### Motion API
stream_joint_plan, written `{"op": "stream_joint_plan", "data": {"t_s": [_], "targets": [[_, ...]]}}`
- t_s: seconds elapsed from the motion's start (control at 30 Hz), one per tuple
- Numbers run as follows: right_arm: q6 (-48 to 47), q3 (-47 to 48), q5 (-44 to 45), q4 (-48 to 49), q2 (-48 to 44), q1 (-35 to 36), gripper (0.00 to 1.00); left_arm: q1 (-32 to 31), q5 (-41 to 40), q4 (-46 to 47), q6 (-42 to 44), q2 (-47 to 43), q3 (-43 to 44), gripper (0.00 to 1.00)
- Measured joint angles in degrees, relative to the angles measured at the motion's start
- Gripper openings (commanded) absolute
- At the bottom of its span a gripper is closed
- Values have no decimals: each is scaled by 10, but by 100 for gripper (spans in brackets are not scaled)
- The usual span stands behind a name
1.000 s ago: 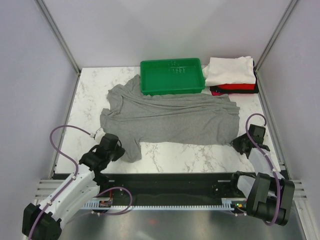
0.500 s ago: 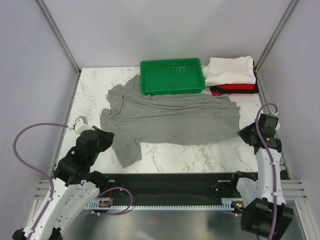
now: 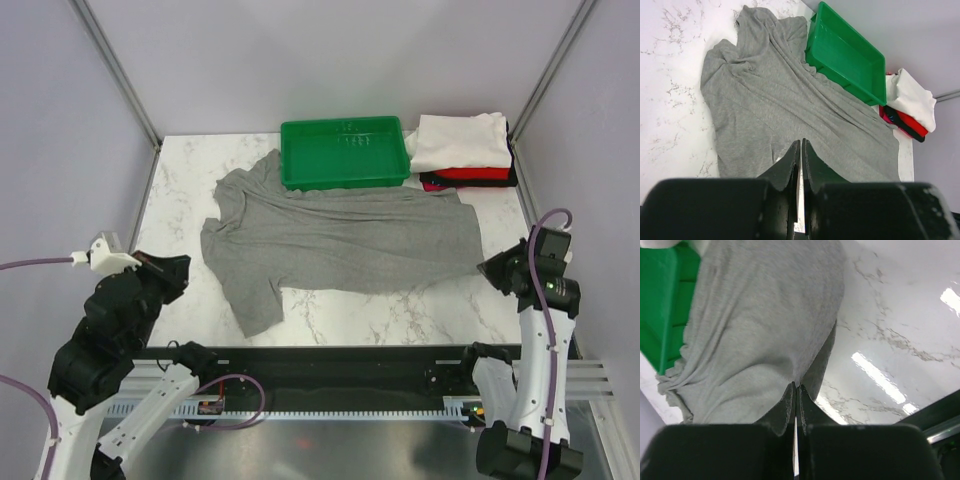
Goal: Fold and stack the t-shirts
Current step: Fold the tshirt
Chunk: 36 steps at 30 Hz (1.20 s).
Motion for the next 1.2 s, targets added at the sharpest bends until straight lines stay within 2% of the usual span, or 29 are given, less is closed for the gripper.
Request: {"op": "stream_joint_plan", "data": {"t_s": [0.13, 0.2, 0.23, 0.27, 0.37, 0.57, 0.63, 0.83, 0.93, 1.07, 1.2], "targets": [[-9, 80, 3, -11, 32, 14, 0, 0, -2, -7, 9, 5, 10, 10], [-18, 99, 19, -9, 26, 25, 0, 0, 3, -8, 10, 10, 5, 33], [-22, 99, 23, -10, 21, 28, 0, 0, 6, -5, 10, 12, -5, 51], [-24, 97, 26, -12, 17, 28, 0, 0, 9, -3, 7, 12, -25, 57], [-27, 67, 23, -1, 5, 28, 0, 0, 35, 11, -9, 24, -111, 64], [-33, -7, 12, 10, 10, 28, 0, -1, 102, 53, -38, 136, -266, 65], [-40, -8, 14, 12, 19, 28, 0, -3, 123, 64, -46, 143, -297, 64], [-50, -12, 15, 34, 40, 28, 0, -23, 159, 118, -63, 193, -329, 61], [-52, -19, 17, 43, 46, 28, 0, -43, 167, 141, -76, 228, -358, 54], [-56, -26, 23, 54, 56, 28, 0, -87, 164, 136, -104, 234, -384, 56], [-60, -35, 23, 67, 62, 28, 0, -97, 149, 137, -115, 254, -384, 60]]}}
